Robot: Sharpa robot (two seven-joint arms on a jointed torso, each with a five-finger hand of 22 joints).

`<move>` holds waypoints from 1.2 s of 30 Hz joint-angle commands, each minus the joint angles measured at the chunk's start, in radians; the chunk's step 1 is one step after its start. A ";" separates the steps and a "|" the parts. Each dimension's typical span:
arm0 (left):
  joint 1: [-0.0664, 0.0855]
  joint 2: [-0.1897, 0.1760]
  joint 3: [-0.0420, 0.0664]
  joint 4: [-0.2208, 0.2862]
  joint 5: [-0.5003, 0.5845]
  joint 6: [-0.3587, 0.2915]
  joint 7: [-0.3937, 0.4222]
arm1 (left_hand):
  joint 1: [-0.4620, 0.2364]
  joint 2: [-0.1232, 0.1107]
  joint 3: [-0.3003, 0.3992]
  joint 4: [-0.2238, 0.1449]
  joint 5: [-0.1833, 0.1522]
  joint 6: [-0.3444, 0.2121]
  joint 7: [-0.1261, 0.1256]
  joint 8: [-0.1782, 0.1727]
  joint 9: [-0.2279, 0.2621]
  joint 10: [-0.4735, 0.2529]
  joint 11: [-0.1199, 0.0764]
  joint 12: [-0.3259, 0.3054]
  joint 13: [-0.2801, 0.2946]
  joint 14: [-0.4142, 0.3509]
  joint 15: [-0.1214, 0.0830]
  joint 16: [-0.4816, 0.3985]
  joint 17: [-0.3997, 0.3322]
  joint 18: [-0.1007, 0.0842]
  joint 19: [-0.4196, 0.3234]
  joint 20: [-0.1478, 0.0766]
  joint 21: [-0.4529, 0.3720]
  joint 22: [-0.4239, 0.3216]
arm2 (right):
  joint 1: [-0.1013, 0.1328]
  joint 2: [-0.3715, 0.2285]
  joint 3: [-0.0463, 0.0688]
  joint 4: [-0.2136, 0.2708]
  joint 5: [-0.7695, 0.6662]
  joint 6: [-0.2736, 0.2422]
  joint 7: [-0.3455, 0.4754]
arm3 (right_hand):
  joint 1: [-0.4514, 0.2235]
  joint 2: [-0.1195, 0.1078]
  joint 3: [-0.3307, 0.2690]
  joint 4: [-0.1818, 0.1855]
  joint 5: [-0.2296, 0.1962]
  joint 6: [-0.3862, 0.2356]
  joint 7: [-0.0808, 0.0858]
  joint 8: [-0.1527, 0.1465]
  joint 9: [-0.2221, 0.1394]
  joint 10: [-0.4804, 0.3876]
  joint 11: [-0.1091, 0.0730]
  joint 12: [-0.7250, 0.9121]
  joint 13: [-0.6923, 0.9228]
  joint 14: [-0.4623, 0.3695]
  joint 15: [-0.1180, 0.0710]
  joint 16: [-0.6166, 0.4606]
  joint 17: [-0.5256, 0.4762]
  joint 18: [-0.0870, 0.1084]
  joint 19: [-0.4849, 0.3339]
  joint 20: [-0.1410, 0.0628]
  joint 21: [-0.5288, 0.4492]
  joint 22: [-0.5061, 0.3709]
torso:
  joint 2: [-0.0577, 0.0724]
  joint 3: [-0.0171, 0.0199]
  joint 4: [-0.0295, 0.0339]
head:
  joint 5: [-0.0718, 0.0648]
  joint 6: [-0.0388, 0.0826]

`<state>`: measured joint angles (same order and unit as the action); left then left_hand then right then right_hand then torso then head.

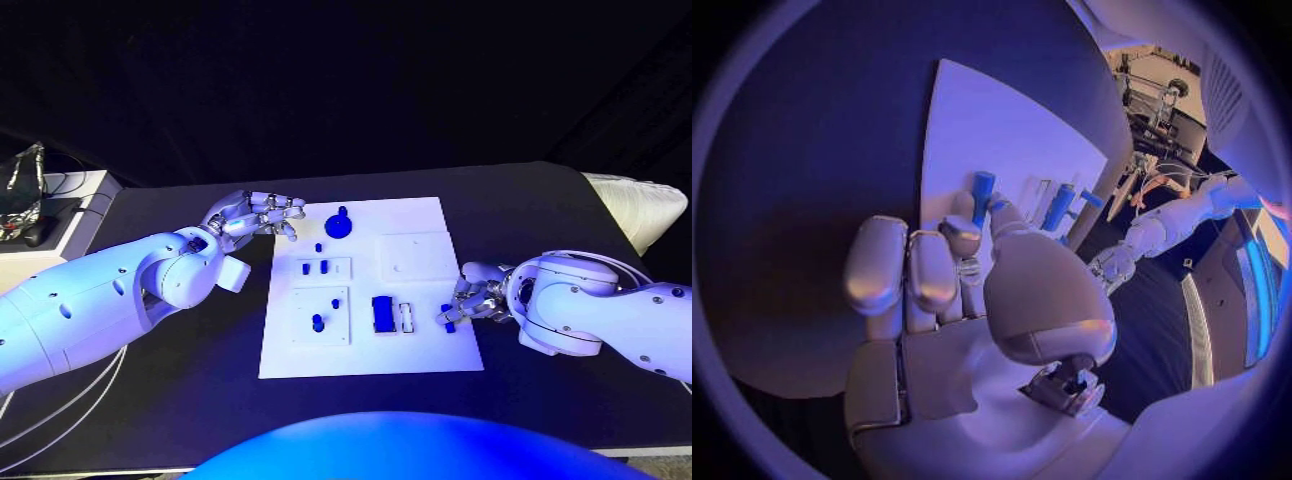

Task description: Assemble the parts on the task board

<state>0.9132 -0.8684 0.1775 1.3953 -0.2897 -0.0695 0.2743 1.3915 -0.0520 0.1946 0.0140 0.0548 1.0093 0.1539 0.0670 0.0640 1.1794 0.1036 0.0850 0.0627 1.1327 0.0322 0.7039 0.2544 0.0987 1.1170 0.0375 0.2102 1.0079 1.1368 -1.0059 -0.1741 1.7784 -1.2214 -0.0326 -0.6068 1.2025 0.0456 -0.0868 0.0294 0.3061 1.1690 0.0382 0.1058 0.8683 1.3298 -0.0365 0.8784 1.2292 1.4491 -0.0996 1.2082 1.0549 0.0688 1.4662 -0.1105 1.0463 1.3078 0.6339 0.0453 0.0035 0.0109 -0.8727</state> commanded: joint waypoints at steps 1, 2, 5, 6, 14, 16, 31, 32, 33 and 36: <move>0.000 0.000 0.001 0.003 0.007 0.006 0.010 | 0.002 0.006 -0.002 -0.002 0.001 0.000 0.003 0.000 0.001 -0.005 -0.002 0.004 0.001 -0.001 0.003 -0.005 0.000 0.007 0.002 0.004 -0.004 -0.001 | -0.015 0.007 -0.011 -0.006 -0.031 0.068 -0.028 | 0.053 -0.006 0.111 -0.068 -0.008 -0.012 -0.004 -0.014 -0.248 -0.006 -0.008 -0.004 0.000 0.004 -0.003 -0.003 0.002 -0.004 0.046 -0.004 -0.002 0.142 | 0.000 0.0005 0.0002 | 0.001 0.000; 0.000 0.000 0.001 0.003 0.007 0.006 0.010 | 0.003 0.006 -0.002 -0.002 0.001 0.000 0.003 0.000 0.001 -0.005 -0.002 0.004 0.001 -0.001 0.003 -0.005 0.000 0.007 0.002 0.004 -0.004 -0.001 | -0.015 0.008 -0.012 -0.006 -0.031 0.070 -0.028 | 0.049 -0.011 0.140 -0.080 -0.003 -0.011 -0.005 -0.015 -0.251 -0.007 -0.008 -0.004 0.000 0.004 -0.003 -0.004 0.003 -0.005 0.046 -0.004 -0.002 0.143 | 0.000 0.0006 0.0000 | 0.001 0.000; 0.000 0.000 0.001 0.003 0.007 0.006 0.010 | 0.004 0.007 -0.001 -0.003 0.001 0.001 0.003 0.000 0.001 -0.005 -0.002 0.004 0.001 -0.001 0.003 -0.005 0.000 0.007 0.002 0.004 -0.004 0.000 | -0.017 0.013 -0.012 -0.007 -0.034 0.073 -0.027 | 0.036 -0.022 0.222 -0.117 0.028 -0.013 -0.005 -0.015 -0.253 -0.009 -0.009 -0.005 -0.001 0.004 -0.003 -0.005 0.005 -0.005 0.046 -0.005 -0.001 0.143 | 0.000 0.0002 -0.0002 | 0.001 0.000; 0.000 0.000 0.001 0.004 0.007 0.006 0.010 | 0.004 0.007 -0.001 -0.003 0.001 0.001 0.003 0.000 0.001 -0.005 -0.002 0.004 0.001 -0.001 0.003 -0.005 0.000 0.007 0.002 0.004 -0.004 0.000 | -0.018 0.014 -0.012 -0.008 -0.034 0.072 -0.028 | 0.032 -0.024 0.241 -0.124 0.028 -0.015 -0.006 -0.014 -0.252 -0.009 -0.010 -0.006 -0.002 0.004 -0.003 -0.006 0.006 -0.005 0.046 -0.005 0.000 0.143 | 0.000 0.0001 0.0001 | 0.001 0.000; 0.000 -0.001 0.001 0.005 0.007 0.003 0.009 | 0.004 0.009 -0.001 -0.004 0.001 0.001 0.004 0.000 0.001 -0.006 -0.002 0.004 0.000 -0.001 0.003 -0.004 0.000 0.007 0.001 0.004 -0.003 0.002 | -0.020 0.018 -0.012 -0.015 -0.012 0.051 -0.025 | -0.015 -0.043 0.400 -0.169 0.049 -0.042 -0.001 0.013 -0.206 -0.007 -0.008 -0.010 -0.008 0.005 -0.002 -0.008 0.010 -0.005 0.045 -0.004 0.001 0.143 | 0.000 0.0002 0.0000 | 0.001 0.000; 0.000 -0.001 0.001 0.005 0.007 0.003 0.009 | 0.004 0.009 -0.001 -0.004 0.001 0.001 0.004 0.000 0.001 -0.006 -0.002 0.004 0.000 -0.001 0.003 -0.004 0.000 0.007 0.001 0.004 -0.003 0.002 | -0.020 0.018 -0.012 -0.019 0.014 0.035 -0.019 | -0.025 -0.046 0.431 -0.172 0.090 -0.051 0.004 0.020 -0.191 -0.009 -0.007 -0.015 -0.012 0.004 0.000 -0.012 0.009 -0.004 0.044 -0.003 -0.001 0.143 | -0.001 0.0001 -0.0002 | 0.002 0.000; 0.000 -0.002 0.001 0.005 0.007 0.001 0.005 | 0.002 0.010 -0.001 -0.003 0.001 -0.002 0.005 -0.001 0.001 -0.007 -0.001 0.003 0.001 -0.001 0.004 -0.004 0.000 0.007 0.001 0.004 -0.002 0.004 | -0.013 0.012 -0.011 -0.019 0.216 -0.041 0.038 | -0.055 -0.051 0.565 -0.213 0.156 -0.060 0.030 0.001 -0.189 -0.028 0.004 -0.039 -0.037 0.004 0.007 -0.028 0.006 0.003 0.039 0.006 -0.014 0.140 | 0.000 0.0001 -0.0002 | 0.009 0.000; 0.000 -0.002 0.001 0.004 0.007 0.000 0.005 | 0.002 0.010 -0.001 -0.003 0.001 -0.002 0.005 -0.001 0.001 -0.007 -0.001 0.003 0.001 -0.001 0.004 -0.004 0.000 0.007 0.001 0.004 -0.002 0.004 | -0.011 0.011 -0.011 -0.018 0.219 -0.044 0.040 | -0.055 -0.051 0.565 -0.213 0.156 -0.060 0.030 0.001 -0.189 -0.028 0.004 -0.039 -0.037 0.004 0.007 -0.028 0.006 0.003 0.039 0.006 -0.014 0.140 | 0.000 0.0002 -0.0005 | 0.010 0.000; 0.000 -0.002 0.001 0.004 0.007 0.000 0.005 | 0.002 0.010 -0.001 -0.003 0.001 -0.002 0.005 -0.001 0.001 -0.007 -0.001 0.003 0.001 -0.001 0.004 -0.004 0.000 0.007 0.001 0.004 -0.002 0.004 | -0.009 0.010 -0.011 -0.015 0.223 -0.047 0.042 | -0.054 -0.051 0.566 -0.214 0.157 -0.058 0.029 0.001 -0.188 -0.027 0.003 -0.037 -0.036 0.004 0.007 -0.028 0.006 0.003 0.040 0.005 -0.013 0.140 | 0.000 0.0002 -0.0007 | 0.011 0.000; 0.000 -0.002 0.001 0.005 0.007 0.001 0.004 | 0.003 0.010 -0.001 -0.003 0.001 -0.002 0.006 -0.001 0.001 -0.007 -0.001 0.003 0.001 -0.001 0.004 -0.004 0.000 0.007 0.000 0.004 -0.002 0.004 | 0.000 0.008 -0.011 -0.007 0.232 -0.055 0.045 | -0.053 -0.052 0.568 -0.218 0.159 -0.056 0.029 0.003 -0.186 -0.026 0.003 -0.036 -0.037 0.004 0.006 -0.028 0.006 0.003 0.040 0.005 -0.012 0.140 | -0.001 0.0003 -0.0005 | 0.010 0.000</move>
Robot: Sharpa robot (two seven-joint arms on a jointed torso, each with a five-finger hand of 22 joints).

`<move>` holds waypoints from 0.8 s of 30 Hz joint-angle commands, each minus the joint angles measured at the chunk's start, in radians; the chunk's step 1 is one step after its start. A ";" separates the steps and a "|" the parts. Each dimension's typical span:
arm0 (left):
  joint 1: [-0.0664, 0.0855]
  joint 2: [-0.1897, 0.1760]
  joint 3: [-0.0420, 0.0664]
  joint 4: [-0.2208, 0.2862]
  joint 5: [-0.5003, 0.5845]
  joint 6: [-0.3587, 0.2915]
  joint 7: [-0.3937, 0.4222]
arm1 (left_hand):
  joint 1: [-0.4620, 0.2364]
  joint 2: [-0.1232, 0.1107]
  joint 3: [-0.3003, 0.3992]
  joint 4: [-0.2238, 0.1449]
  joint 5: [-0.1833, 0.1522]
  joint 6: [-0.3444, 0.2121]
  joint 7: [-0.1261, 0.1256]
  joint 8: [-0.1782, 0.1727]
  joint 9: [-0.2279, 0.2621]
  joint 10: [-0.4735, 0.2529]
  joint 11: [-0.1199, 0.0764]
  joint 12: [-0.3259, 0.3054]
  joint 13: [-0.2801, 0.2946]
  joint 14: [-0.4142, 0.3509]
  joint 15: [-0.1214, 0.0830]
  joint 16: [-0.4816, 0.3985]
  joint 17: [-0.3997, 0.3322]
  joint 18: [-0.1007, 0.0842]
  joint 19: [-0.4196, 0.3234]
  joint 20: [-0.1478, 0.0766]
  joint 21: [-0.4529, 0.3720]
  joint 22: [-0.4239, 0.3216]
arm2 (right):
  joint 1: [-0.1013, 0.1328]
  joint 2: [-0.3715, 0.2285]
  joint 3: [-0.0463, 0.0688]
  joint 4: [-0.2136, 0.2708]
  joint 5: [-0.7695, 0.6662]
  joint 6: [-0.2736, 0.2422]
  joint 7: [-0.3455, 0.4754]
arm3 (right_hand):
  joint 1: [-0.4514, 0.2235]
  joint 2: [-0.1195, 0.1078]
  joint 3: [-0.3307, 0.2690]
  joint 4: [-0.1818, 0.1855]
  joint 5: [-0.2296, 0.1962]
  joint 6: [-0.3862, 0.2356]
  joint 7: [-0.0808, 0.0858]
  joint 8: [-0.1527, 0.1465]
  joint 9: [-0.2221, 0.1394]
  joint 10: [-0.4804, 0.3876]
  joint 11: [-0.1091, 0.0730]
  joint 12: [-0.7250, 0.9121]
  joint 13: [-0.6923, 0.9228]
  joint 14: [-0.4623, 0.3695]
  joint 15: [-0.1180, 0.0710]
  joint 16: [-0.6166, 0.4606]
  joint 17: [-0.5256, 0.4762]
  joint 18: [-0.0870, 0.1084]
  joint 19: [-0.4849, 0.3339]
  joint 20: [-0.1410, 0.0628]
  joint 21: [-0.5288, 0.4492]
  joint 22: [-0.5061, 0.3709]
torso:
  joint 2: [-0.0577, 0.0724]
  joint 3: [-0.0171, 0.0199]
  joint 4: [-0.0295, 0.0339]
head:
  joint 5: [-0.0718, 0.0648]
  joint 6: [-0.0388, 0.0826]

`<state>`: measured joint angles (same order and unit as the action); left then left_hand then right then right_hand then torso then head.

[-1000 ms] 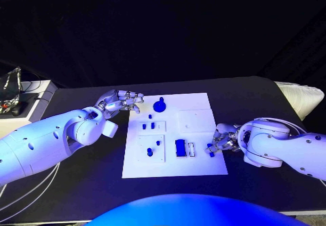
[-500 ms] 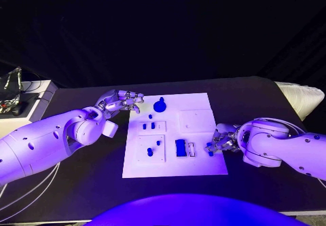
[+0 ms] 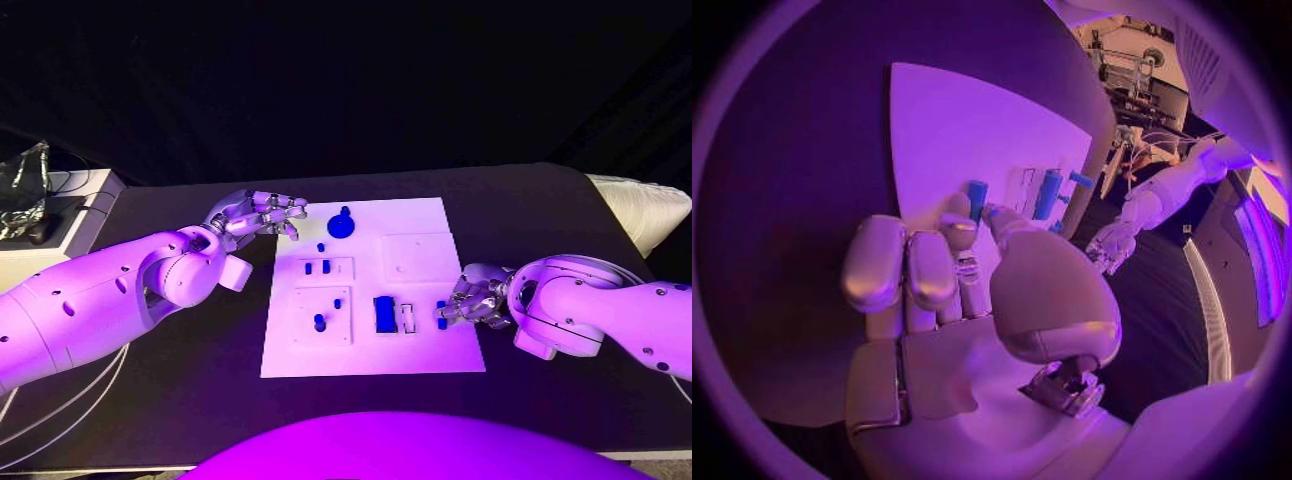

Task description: Assemble the parts on the task board

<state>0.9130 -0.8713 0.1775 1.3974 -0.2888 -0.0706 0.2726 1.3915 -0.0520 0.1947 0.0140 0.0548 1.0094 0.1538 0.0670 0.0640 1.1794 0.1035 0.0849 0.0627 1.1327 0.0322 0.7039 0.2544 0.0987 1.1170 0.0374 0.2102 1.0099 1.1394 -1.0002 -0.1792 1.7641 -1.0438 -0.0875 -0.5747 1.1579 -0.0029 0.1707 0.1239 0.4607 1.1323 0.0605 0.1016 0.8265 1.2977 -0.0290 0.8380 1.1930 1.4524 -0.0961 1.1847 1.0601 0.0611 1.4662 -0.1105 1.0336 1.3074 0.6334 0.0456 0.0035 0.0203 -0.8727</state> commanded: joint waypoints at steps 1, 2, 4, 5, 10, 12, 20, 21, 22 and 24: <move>0.000 0.002 0.001 0.002 0.006 0.003 0.006 | 0.003 0.010 0.000 -0.004 0.001 -0.002 0.006 0.000 0.001 -0.007 -0.001 0.003 0.001 -0.002 0.004 -0.004 0.000 0.007 0.000 0.004 -0.002 0.003 | 0.001 0.002 -0.006 0.009 0.058 -0.003 0.014 | -0.009 -0.004 0.312 -0.314 0.005 -0.020 0.007 0.007 -0.144 0.006 -0.004 0.005 -0.001 0.001 0.003 -0.005 0.001 0.011 0.040 0.005 0.001 0.141 | 0.000 -0.0001 -0.0004 | 0.001 0.000; 0.000 0.002 0.001 0.002 0.006 0.003 0.005 | 0.003 0.010 0.000 -0.004 0.001 -0.002 0.006 0.000 0.001 -0.007 -0.001 0.003 0.001 -0.002 0.004 -0.004 0.000 0.007 0.000 0.004 -0.002 0.003 | 0.005 0.001 -0.006 0.013 0.061 -0.005 0.015 | -0.009 -0.004 0.313 -0.315 0.005 -0.020 0.007 0.007 -0.144 0.006 -0.005 0.005 -0.001 0.001 0.003 -0.005 0.001 0.011 0.040 0.005 0.001 0.141 | 0.000 -0.0001 -0.0002 | 0.002 0.000; 0.000 0.002 0.001 0.002 0.006 0.003 0.005 | 0.003 0.010 0.000 -0.004 0.001 -0.002 0.006 0.000 0.001 -0.007 -0.001 0.003 0.001 -0.002 0.004 -0.004 0.000 0.007 0.000 0.004 -0.002 0.003 | 0.012 0.001 -0.006 0.017 0.065 -0.008 0.016 | -0.009 -0.004 0.314 -0.316 0.005 -0.019 0.007 0.008 -0.143 0.006 -0.005 0.005 -0.001 0.001 0.003 -0.006 0.001 0.010 0.040 0.005 0.002 0.141 | 0.000 -0.0001 -0.0001 | 0.002 0.000; 0.000 0.002 0.001 0.002 0.006 0.003 0.005 | 0.003 0.010 0.000 -0.004 0.001 -0.002 0.006 0.000 0.001 -0.007 -0.001 0.003 0.001 -0.002 0.004 -0.004 0.000 0.007 0.000 0.004 -0.002 0.003 | 0.015 0.001 -0.006 0.018 0.066 -0.008 0.016 | -0.009 -0.004 0.314 -0.316 0.005 -0.019 0.007 0.008 -0.143 0.006 -0.005 0.005 -0.001 0.001 0.003 -0.006 0.001 0.010 0.040 0.005 0.002 0.141 | 0.000 -0.0002 -0.0001 | 0.002 0.000; 0.000 0.002 0.001 0.002 0.006 0.003 0.004 | 0.005 0.010 0.001 -0.006 0.001 -0.002 0.006 0.000 0.001 -0.008 -0.001 0.003 0.000 -0.002 0.003 -0.004 0.000 0.008 0.000 0.004 -0.001 0.004 | 0.024 0.002 -0.006 0.024 0.070 -0.009 0.016 | -0.009 -0.005 0.315 -0.319 0.008 -0.017 0.006 0.009 -0.142 0.008 -0.005 0.007 0.000 0.001 0.002 -0.006 0.000 0.011 0.040 0.004 0.002 0.141 | 0.000 -0.0005 0.0002 | 0.004 0.000; 0.000 0.001 0.001 0.002 0.006 0.003 0.004 | 0.004 0.009 0.001 -0.006 0.001 -0.004 0.007 -0.001 0.001 -0.008 0.000 0.003 0.000 -0.002 0.004 -0.004 0.000 0.008 0.000 0.004 -0.001 0.005 | 0.026 0.003 -0.005 0.029 0.071 -0.008 0.016 | -0.010 -0.006 0.316 -0.321 0.010 -0.017 0.006 0.009 -0.141 0.008 -0.005 0.008 -0.001 0.001 0.002 -0.006 0.001 0.011 0.039 0.004 0.000 0.140 | 0.000 -0.0003 0.0003 | 0.005 0.000; 0.000 0.001 0.001 0.001 0.006 0.005 0.002 | 0.004 0.009 0.001 -0.006 0.001 -0.004 0.007 -0.001 0.001 -0.008 0.000 0.003 0.000 -0.002 0.004 -0.004 0.000 0.008 0.000 0.004 -0.001 0.005 | 0.029 0.012 -0.005 0.025 0.058 0.011 -0.001 | -0.011 -0.007 0.314 -0.323 0.011 -0.015 0.005 0.010 -0.140 0.010 -0.006 0.009 -0.001 0.001 0.002 -0.006 0.001 0.011 0.040 0.004 0.002 0.141 | -0.001 -0.0005 -0.0011 | 0.005 0.000; 0.000 0.001 0.001 0.001 0.006 0.005 0.002 | 0.004 0.009 0.001 -0.006 0.001 -0.004 0.007 -0.001 0.001 -0.008 0.000 0.003 0.000 -0.002 0.004 -0.004 0.000 0.008 0.000 0.004 -0.001 0.005 | 0.030 0.013 -0.005 0.023 0.054 0.014 -0.004 | -0.011 -0.006 0.311 -0.323 0.009 -0.015 0.005 0.009 -0.141 0.010 -0.006 0.009 -0.001 0.001 0.001 -0.006 0.001 0.010 0.040 0.004 0.003 0.141 | -0.001 -0.0005 -0.0011 | 0.004 0.000; 0.000 0.001 0.001 0.002 0.006 0.005 0.002 | 0.004 0.009 0.001 -0.006 0.001 -0.004 0.007 -0.001 0.001 -0.008 0.000 0.003 0.000 -0.002 0.004 -0.004 0.000 0.008 0.000 0.004 -0.001 0.005 | 0.030 0.015 -0.005 0.019 0.048 0.019 -0.009 | -0.012 -0.006 0.308 -0.323 0.007 -0.015 0.005 0.009 -0.141 0.010 -0.006 0.008 -0.001 0.001 0.002 -0.007 0.001 0.011 0.039 0.004 0.002 0.141 | 0.000 -0.0007 -0.0011 | 0.004 0.000; 0.000 0.001 0.001 0.002 0.005 0.006 0.002 | 0.003 0.009 0.000 -0.006 0.001 -0.003 0.007 0.000 0.001 -0.009 0.000 0.003 0.001 -0.002 0.004 -0.004 0.000 0.008 -0.001 0.004 -0.001 0.006 | 0.030 0.017 -0.006 0.015 0.035 0.026 -0.017 | -0.014 -0.011 0.299 -0.322 0.005 -0.013 0.002 0.011 -0.140 0.011 -0.007 0.008 -0.002 0.002 0.002 -0.006 0.001 0.010 0.040 0.004 0.003 0.141 | 0.000 -0.0009 0.0001 | 0.005 0.000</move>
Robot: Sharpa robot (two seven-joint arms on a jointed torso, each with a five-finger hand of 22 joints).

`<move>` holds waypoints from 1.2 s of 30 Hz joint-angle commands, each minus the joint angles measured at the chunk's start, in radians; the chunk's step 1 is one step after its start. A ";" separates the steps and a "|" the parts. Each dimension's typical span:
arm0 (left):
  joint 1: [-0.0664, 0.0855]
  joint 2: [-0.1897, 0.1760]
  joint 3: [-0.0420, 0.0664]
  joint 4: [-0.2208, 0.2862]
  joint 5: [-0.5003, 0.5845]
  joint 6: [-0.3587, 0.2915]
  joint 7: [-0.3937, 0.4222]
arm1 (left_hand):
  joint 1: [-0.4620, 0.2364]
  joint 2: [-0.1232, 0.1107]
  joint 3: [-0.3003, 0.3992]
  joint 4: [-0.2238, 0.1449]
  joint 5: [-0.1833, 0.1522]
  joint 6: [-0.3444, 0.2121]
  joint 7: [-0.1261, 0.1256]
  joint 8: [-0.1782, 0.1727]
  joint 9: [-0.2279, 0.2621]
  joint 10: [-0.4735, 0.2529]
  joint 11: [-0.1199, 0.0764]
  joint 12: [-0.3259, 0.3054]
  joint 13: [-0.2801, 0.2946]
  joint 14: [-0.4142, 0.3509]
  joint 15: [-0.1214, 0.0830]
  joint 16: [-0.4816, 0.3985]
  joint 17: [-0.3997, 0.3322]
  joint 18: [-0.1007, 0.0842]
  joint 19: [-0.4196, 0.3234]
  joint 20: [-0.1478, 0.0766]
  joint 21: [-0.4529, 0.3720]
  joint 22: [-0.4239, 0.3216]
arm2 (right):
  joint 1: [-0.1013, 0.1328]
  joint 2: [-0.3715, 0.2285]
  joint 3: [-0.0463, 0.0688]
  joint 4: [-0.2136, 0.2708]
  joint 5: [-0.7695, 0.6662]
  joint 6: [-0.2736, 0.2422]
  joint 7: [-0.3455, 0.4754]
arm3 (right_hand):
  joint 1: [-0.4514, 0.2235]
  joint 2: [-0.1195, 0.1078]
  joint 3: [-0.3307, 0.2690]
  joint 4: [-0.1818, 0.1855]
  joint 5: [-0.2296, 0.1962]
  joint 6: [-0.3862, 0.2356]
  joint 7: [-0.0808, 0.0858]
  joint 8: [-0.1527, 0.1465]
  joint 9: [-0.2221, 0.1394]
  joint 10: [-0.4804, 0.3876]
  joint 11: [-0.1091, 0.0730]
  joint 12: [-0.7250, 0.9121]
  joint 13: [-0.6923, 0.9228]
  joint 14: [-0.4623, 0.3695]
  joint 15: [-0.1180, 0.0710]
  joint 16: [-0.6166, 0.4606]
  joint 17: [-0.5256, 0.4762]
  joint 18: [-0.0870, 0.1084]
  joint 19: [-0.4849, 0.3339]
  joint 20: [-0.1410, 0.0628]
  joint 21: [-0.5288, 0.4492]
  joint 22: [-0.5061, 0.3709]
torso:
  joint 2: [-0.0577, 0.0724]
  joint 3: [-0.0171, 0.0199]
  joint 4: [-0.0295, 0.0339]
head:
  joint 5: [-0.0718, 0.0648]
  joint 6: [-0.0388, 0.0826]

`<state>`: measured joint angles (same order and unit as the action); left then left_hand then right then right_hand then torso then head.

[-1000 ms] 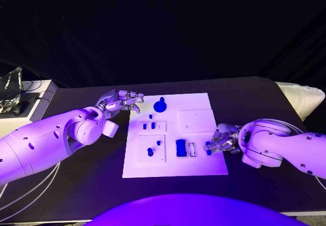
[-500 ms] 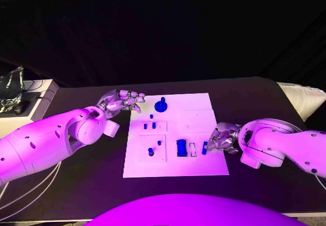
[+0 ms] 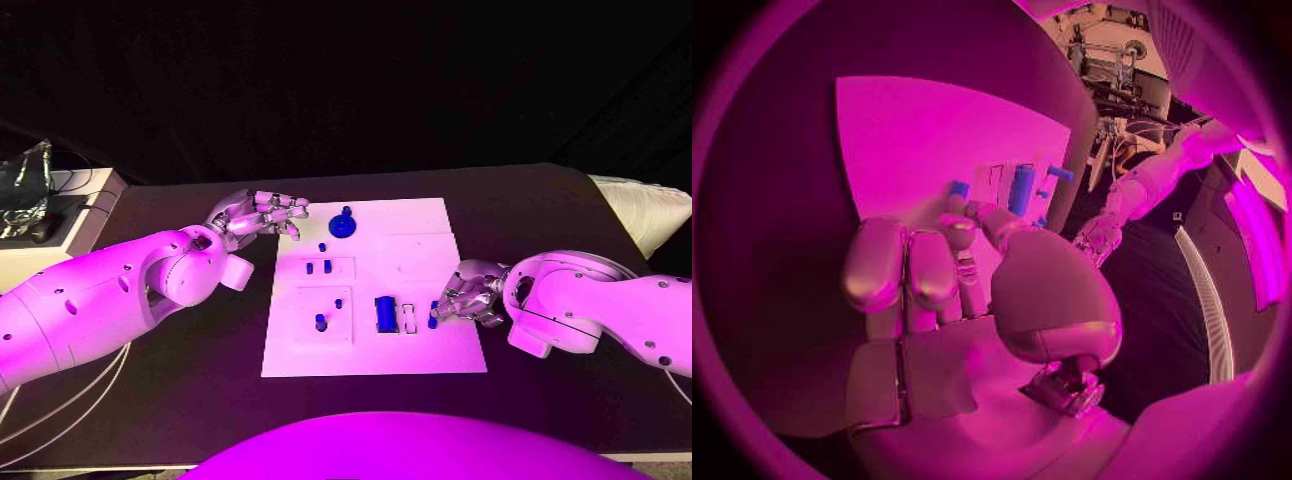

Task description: Assemble the parts on the task board

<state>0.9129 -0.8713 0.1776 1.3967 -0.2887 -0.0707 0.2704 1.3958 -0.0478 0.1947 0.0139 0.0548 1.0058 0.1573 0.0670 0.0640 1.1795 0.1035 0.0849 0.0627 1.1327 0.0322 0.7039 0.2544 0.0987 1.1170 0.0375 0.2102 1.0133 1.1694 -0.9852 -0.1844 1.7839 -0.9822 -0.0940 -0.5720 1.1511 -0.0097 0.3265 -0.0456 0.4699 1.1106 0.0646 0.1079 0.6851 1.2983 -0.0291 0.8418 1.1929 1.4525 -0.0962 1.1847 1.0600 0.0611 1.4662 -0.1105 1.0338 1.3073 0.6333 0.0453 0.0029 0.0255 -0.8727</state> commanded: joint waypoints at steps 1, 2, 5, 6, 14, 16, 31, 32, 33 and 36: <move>0.000 0.001 0.001 0.003 0.005 0.006 0.004 | -0.001 0.005 0.000 -0.006 0.001 0.000 0.003 0.000 0.001 -0.009 0.000 0.003 0.001 -0.002 0.004 -0.004 0.000 0.008 -0.001 0.004 -0.001 0.003 | 0.001 0.002 0.000 -0.006 -0.031 0.034 -0.022 | -0.007 -0.007 0.126 -0.151 -0.002 0.010 -0.005 0.007 0.005 0.012 -0.008 0.006 -0.001 0.002 0.001 -0.005 0.002 0.010 0.040 0.004 0.003 0.141 | 0.000 -0.0003 0.0011 | 0.000 0.000; 0.000 0.001 0.001 0.002 0.005 0.005 0.004 | -0.001 0.005 0.000 -0.006 0.001 0.000 0.003 0.000 0.001 -0.009 0.000 0.003 0.001 -0.002 0.004 -0.004 0.000 0.008 -0.001 0.004 -0.001 0.003 | 0.001 0.002 0.000 -0.006 -0.036 0.034 -0.024 | -0.006 -0.007 0.120 -0.150 0.000 0.010 -0.006 0.008 0.006 0.013 -0.009 0.006 -0.002 0.002 0.000 -0.005 0.002 0.010 0.040 0.003 0.003 0.141 | 0.001 0.0003 0.0009 | 0.000 0.000; 0.000 0.000 0.001 0.002 0.005 0.005 0.004 | -0.001 0.005 0.000 -0.006 0.001 0.000 0.003 0.000 0.001 -0.009 0.000 0.003 0.001 -0.002 0.004 -0.004 0.000 0.008 -0.001 0.004 -0.001 0.003 | 0.001 0.000 0.000 -0.005 -0.046 0.030 -0.030 | -0.010 -0.012 0.087 -0.142 0.002 0.010 -0.013 0.012 0.011 0.016 -0.011 0.008 -0.001 0.002 0.000 -0.005 0.003 0.009 0.041 0.003 0.005 0.141 | 0.000 0.0003 -0.0002 | 0.001 0.000; 0.000 0.000 0.001 0.002 0.005 0.005 0.004 | -0.001 0.005 0.000 -0.006 0.001 0.000 0.003 0.000 0.001 -0.009 0.000 0.003 0.001 -0.002 0.004 -0.004 0.000 0.008 -0.001 0.004 -0.001 0.003 | 0.001 -0.002 0.000 -0.002 -0.047 0.027 -0.031 | -0.014 -0.015 0.053 -0.133 0.020 0.013 -0.020 0.015 0.013 0.019 -0.013 0.011 0.001 0.003 -0.003 -0.003 0.005 0.008 0.042 0.002 0.006 0.141 | 0.000 0.0003 0.0000 | 0.001 0.000; 0.000 -0.005 0.001 0.002 0.004 0.006 0.000 | -0.003 0.005 -0.001 -0.005 0.001 0.002 0.002 0.001 0.002 -0.009 0.000 0.004 0.001 -0.002 0.004 -0.004 0.000 0.008 -0.001 0.004 -0.002 0.003 | 0.008 -0.044 0.001 0.052 -0.017 -0.006 -0.026 | -0.058 -0.040 -0.266 -0.005 0.049 0.062 -0.032 -0.012 -0.054 0.029 -0.016 0.031 0.017 0.005 -0.004 0.010 0.016 0.003 0.048 -0.003 0.020 0.145 | 0.000 0.0005 -0.0011 | 0.004 0.000; 0.000 -0.004 0.001 0.001 0.004 0.006 0.000 | -0.003 0.005 -0.001 -0.005 0.001 0.002 0.002 0.001 0.002 -0.009 0.000 0.004 0.001 -0.002 0.004 -0.004 0.000 0.008 -0.001 0.004 -0.002 0.003 | 0.012 -0.048 0.001 0.059 -0.016 -0.013 -0.031 | -0.068 -0.037 -0.325 0.029 -0.005 0.066 -0.030 -0.013 -0.059 0.031 -0.015 0.033 0.018 0.006 -0.003 0.013 0.019 0.003 0.049 -0.003 0.023 0.145 | 0.000 0.0006 -0.0021 | 0.002 0.000; 0.000 -0.004 0.001 0.002 0.004 0.010 -0.002 | -0.003 0.005 -0.001 -0.005 0.001 0.002 0.002 0.001 0.002 -0.009 0.000 0.004 0.001 -0.002 0.004 -0.004 0.000 0.008 -0.001 0.004 -0.002 0.003 | -0.002 0.019 -0.001 -0.014 -0.170 -0.035 -0.090 | -0.079 -0.015 -0.511 0.200 -0.100 0.063 -0.033 0.010 -0.043 0.033 -0.014 0.027 0.019 0.005 -0.004 0.017 0.019 0.004 0.049 -0.002 0.023 0.145 | 0.001 -0.0005 0.0006 | -0.002 0.000; 0.000 -0.004 0.001 0.002 0.004 0.010 -0.002 | -0.004 0.005 -0.001 -0.004 0.001 0.003 0.002 0.000 0.001 -0.008 -0.001 0.004 0.001 -0.002 0.004 -0.004 0.000 0.008 0.000 0.005 -0.002 0.002 | -0.004 0.023 -0.001 -0.018 -0.174 -0.034 -0.091 | -0.079 -0.011 -0.515 0.196 -0.100 0.063 -0.033 0.012 -0.041 0.033 -0.015 0.027 0.019 0.005 -0.004 0.017 0.019 0.003 0.050 -0.003 0.023 0.146 | 0.001 -0.0004 0.0005 | -0.002 0.000; 0.000 -0.004 0.001 0.002 0.004 0.010 -0.002 | -0.005 0.005 -0.002 -0.004 0.001 0.004 0.002 0.000 0.001 -0.008 -0.001 0.004 0.001 -0.002 0.004 -0.005 0.000 0.008 0.000 0.005 -0.003 0.002 | -0.007 0.028 -0.001 -0.022 -0.179 -0.033 -0.092 | -0.079 -0.007 -0.518 0.192 -0.099 0.062 -0.033 0.013 -0.040 0.033 -0.015 0.027 0.019 0.005 -0.004 0.017 0.018 0.003 0.049 -0.003 0.023 0.145 | 0.001 -0.0004 0.0006 | -0.002 0.000; 0.000 -0.004 0.001 0.003 0.004 0.012 -0.002 | -0.005 0.005 -0.002 -0.004 0.001 0.004 0.002 0.000 0.001 -0.008 -0.001 0.004 0.001 -0.002 0.004 -0.005 0.000 0.008 0.000 0.005 -0.003 0.002 | -0.016 0.044 -0.001 -0.034 -0.196 -0.033 -0.094 | -0.075 0.007 -0.523 0.181 -0.082 0.061 -0.033 0.015 -0.038 0.033 -0.015 0.027 0.019 0.005 -0.004 0.017 0.018 0.003 0.049 -0.003 0.023 0.145 | 0.000 0.0002 0.0009 | -0.001 0.000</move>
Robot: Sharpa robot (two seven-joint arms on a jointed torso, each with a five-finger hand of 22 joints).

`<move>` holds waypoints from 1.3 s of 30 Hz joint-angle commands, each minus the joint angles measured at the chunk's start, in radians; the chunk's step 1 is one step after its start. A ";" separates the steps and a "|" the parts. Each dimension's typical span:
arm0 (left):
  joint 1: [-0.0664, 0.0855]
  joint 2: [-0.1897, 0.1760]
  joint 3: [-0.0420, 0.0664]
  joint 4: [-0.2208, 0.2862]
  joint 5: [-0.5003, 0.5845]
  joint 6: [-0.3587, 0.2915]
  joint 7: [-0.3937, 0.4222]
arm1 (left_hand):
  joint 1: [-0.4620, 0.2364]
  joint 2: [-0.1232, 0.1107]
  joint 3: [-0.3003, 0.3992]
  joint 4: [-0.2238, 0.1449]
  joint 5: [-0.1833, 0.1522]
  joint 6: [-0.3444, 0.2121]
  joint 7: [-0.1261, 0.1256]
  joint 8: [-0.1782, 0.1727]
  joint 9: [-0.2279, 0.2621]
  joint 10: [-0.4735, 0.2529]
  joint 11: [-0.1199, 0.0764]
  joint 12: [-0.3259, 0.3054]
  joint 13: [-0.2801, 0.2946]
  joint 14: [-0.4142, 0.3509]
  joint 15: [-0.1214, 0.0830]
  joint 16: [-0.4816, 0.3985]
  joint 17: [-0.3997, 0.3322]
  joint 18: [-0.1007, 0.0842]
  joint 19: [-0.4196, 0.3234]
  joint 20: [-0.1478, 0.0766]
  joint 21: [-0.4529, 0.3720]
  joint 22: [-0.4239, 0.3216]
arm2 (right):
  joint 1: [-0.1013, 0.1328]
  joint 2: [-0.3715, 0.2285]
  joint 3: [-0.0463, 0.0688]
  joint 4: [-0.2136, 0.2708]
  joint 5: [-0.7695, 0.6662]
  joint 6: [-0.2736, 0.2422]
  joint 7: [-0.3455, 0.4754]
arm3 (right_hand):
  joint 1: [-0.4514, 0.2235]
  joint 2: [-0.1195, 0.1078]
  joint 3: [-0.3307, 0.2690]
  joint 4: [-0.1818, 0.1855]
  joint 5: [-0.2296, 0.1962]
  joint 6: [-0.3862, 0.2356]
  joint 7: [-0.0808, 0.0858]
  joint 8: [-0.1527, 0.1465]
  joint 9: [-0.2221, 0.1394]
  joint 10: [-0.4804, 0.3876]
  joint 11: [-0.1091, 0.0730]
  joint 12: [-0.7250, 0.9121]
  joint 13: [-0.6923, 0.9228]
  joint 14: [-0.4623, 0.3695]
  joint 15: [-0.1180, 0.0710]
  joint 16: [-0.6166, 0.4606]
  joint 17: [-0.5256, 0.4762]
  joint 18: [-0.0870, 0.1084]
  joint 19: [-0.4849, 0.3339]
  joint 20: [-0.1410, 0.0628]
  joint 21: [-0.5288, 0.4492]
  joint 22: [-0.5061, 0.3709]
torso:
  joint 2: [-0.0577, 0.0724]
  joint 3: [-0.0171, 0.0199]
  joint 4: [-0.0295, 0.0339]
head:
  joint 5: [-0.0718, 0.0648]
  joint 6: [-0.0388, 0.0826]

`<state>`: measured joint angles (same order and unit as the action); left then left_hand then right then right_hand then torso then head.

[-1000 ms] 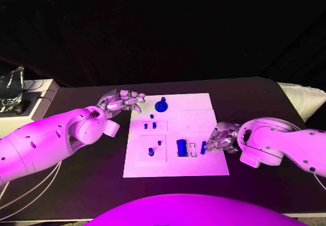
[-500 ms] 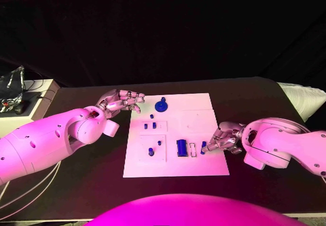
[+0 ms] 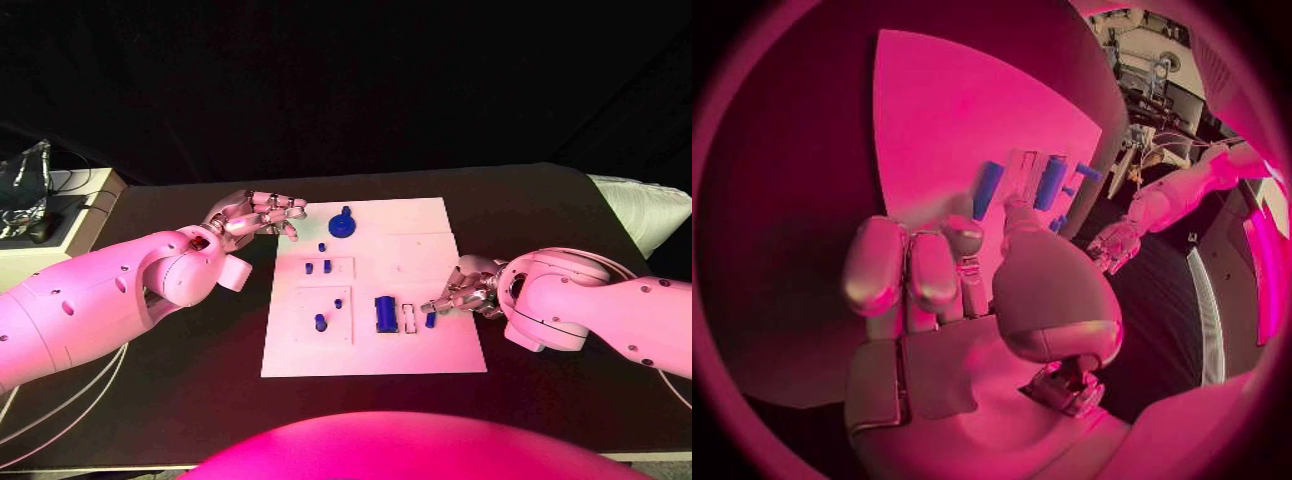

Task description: Assemble the parts on the task board

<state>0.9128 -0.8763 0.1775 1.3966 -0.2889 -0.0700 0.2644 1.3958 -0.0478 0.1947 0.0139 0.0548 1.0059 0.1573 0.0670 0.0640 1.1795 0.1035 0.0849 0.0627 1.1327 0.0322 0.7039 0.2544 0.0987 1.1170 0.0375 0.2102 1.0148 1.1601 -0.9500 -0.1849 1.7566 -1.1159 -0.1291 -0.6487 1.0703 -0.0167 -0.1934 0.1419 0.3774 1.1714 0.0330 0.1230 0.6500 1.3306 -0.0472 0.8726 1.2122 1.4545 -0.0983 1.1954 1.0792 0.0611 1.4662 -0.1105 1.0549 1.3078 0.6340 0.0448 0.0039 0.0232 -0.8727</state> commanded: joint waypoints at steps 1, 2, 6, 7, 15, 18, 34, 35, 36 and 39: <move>0.000 0.000 0.001 0.004 0.004 0.011 0.004 | -0.005 0.005 -0.002 -0.004 0.001 0.004 0.002 0.000 0.001 -0.008 -0.001 0.004 0.001 -0.002 0.004 -0.005 0.000 0.008 0.000 0.005 -0.003 0.001 | -0.009 0.013 -0.001 -0.009 -0.068 0.002 -0.018 | 0.007 0.019 -0.005 -0.011 0.013 0.000 -0.002 0.000 -0.003 0.001 0.003 -0.004 0.000 0.003 -0.002 0.007 -0.001 0.003 0.049 -0.003 0.002 0.145 | 0.000 0.0009 -0.0001 | 0.001 0.000; 0.000 0.000 0.001 0.004 0.004 0.011 0.004 | -0.005 0.005 -0.002 -0.004 0.001 0.004 0.002 0.000 0.001 -0.008 -0.001 0.004 0.001 -0.002 0.004 -0.005 0.000 0.008 0.000 0.005 -0.003 0.001 | -0.011 0.016 -0.001 -0.011 -0.074 0.003 -0.018 | 0.010 0.026 -0.008 -0.021 0.015 -0.001 -0.002 0.001 -0.003 0.000 0.003 -0.004 0.000 0.003 -0.002 0.007 -0.001 0.003 0.049 -0.003 0.003 0.145 | 0.000 0.0010 -0.0001 | 0.001 0.000; 0.000 -0.002 0.001 0.005 0.004 0.011 0.004 | -0.005 0.005 -0.002 -0.004 0.001 0.004 0.002 0.000 0.001 -0.008 -0.001 0.004 0.001 -0.002 0.004 -0.005 0.000 0.008 0.000 0.005 -0.003 0.001 | -0.018 0.025 -0.001 -0.014 -0.086 0.014 -0.019 | 0.018 0.039 -0.014 -0.051 0.006 0.001 -0.004 0.009 0.003 0.001 0.002 -0.004 0.000 0.003 -0.003 0.008 0.001 0.002 0.049 -0.004 0.004 0.145 | 0.000 0.0005 -0.0006 | 0.002 0.000; 0.000 -0.002 0.001 0.005 0.004 0.011 0.004 | -0.005 0.005 -0.002 -0.004 0.001 0.004 0.002 0.000 0.001 -0.008 -0.001 0.004 0.001 -0.002 0.004 -0.005 0.000 0.008 0.000 0.005 -0.003 0.001 | -0.020 0.027 -0.001 -0.014 -0.087 0.017 -0.019 | 0.019 0.039 -0.013 -0.054 0.005 0.001 -0.004 0.010 0.003 0.001 0.002 -0.004 0.000 0.003 -0.003 0.009 0.001 0.002 0.049 -0.004 0.004 0.145 | 0.000 0.0005 -0.0006 | 0.003 0.000; 0.000 -0.005 0.001 0.006 0.004 0.011 0.003 | -0.005 0.005 -0.002 -0.004 0.001 0.004 0.002 0.000 0.001 -0.008 -0.001 0.004 0.001 -0.002 0.004 -0.005 0.000 0.008 0.000 0.005 -0.003 0.001 | -0.029 0.035 -0.001 -0.008 -0.096 0.062 -0.021 | 0.028 0.029 -0.011 -0.094 -0.006 0.000 -0.004 0.019 0.009 -0.002 0.002 -0.009 -0.002 0.003 -0.003 0.007 0.001 0.002 0.048 -0.004 0.003 0.145 | -0.001 0.0006 -0.0012 | 0.005 0.000; 0.000 -0.005 0.001 0.006 0.004 0.011 0.002 | -0.005 0.005 -0.002 -0.004 0.001 0.004 0.002 0.000 0.001 -0.008 -0.001 0.004 0.001 -0.002 0.004 -0.005 0.000 0.008 0.000 0.005 -0.003 0.001 | -0.031 0.036 -0.001 -0.006 -0.120 0.089 -0.022 | 0.050 0.022 0.005 -0.124 -0.029 -0.002 -0.004 0.020 0.009 -0.004 0.002 -0.011 -0.003 0.002 -0.003 0.005 0.000 0.002 0.047 -0.004 0.000 0.145 | -0.001 0.0007 -0.0011 | 0.004 0.000; 0.000 -0.010 0.001 0.010 0.004 0.010 0.002 | -0.005 0.005 -0.002 -0.004 0.001 0.004 0.002 0.000 0.001 -0.008 -0.001 0.004 0.001 -0.002 0.004 -0.005 0.000 0.008 0.000 0.005 -0.003 0.001 | -0.047 0.056 -0.005 -0.011 -0.266 0.130 -0.022 | 0.116 -0.073 0.220 -0.157 -0.067 -0.005 0.002 0.005 -0.012 -0.018 0.006 -0.023 -0.010 0.000 -0.001 -0.009 -0.006 0.003 0.043 -0.002 -0.019 0.141 | 0.000 0.0013 -0.0011 | 0.004 0.000; 0.000 -0.010 0.001 0.010 0.004 0.010 0.002 | -0.005 0.005 -0.002 -0.004 0.001 0.004 0.002 0.000 0.001 -0.008 -0.001 0.004 0.001 -0.002 0.004 -0.005 0.000 0.008 0.000 0.005 -0.003 0.001 | -0.047 0.057 -0.005 -0.009 -0.277 0.134 -0.022 | 0.124 -0.074 0.222 -0.161 -0.063 -0.006 0.004 0.003 -0.016 -0.020 0.006 -0.025 -0.011 -0.001 -0.001 -0.011 -0.007 0.003 0.042 -0.001 -0.021 0.141 | 0.000 0.0011 -0.0016 | 0.004 0.000; 0.000 -0.010 0.001 0.010 0.004 0.009 0.002 | -0.005 0.005 -0.002 -0.004 0.001 0.004 0.002 0.000 0.001 -0.008 -0.001 0.004 0.001 -0.002 0.004 -0.005 0.000 0.008 0.000 0.005 -0.003 0.001 | -0.048 0.057 -0.005 -0.007 -0.286 0.138 -0.021 | 0.137 -0.074 0.226 -0.170 -0.047 -0.010 0.006 -0.003 -0.020 -0.023 0.007 -0.029 -0.013 -0.001 0.000 -0.013 -0.008 0.003 0.042 -0.001 -0.025 0.140 | 0.000 0.0010 -0.0017 | 0.004 0.000; 0.000 -0.010 0.001 0.010 0.004 0.009 0.002 | -0.004 0.007 -0.001 -0.003 0.001 0.004 0.002 0.000 0.001 -0.009 -0.001 0.004 0.000 -0.001 0.004 -0.005 -0.001 0.008 0.001 0.005 -0.005 0.000 | -0.050 0.057 -0.005 -0.002 -0.302 0.150 -0.018 | 0.159 -0.072 0.232 -0.191 0.001 -0.022 0.027 -0.048 -0.081 -0.035 0.021 -0.040 -0.019 -0.002 0.008 -0.020 -0.011 0.005 0.039 0.004 -0.035 0.138 | -0.001 0.0009 -0.0015 | 0.004 0.000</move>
<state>0.9128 -0.8870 0.1775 1.4035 -0.2889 -0.0698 0.2612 1.3958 -0.0478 0.1947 0.0139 0.0548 1.0059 0.1572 0.0670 0.0640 1.1794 0.1035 0.0848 0.0627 1.1327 0.0322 0.7039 0.2544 0.0987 1.1170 0.0375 0.2102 1.0144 1.1285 -0.8939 -0.1754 1.7605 -1.3646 -0.0647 -0.6546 1.2057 -0.0951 0.0257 -0.0321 0.3700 1.1514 0.0523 0.1308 0.9073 1.2997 -0.0275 0.8367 1.1942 1.4528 -0.0965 1.1790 1.0687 0.0610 1.4662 -0.1105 1.0225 1.3073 0.6339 0.0459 0.0029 0.0272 -0.8727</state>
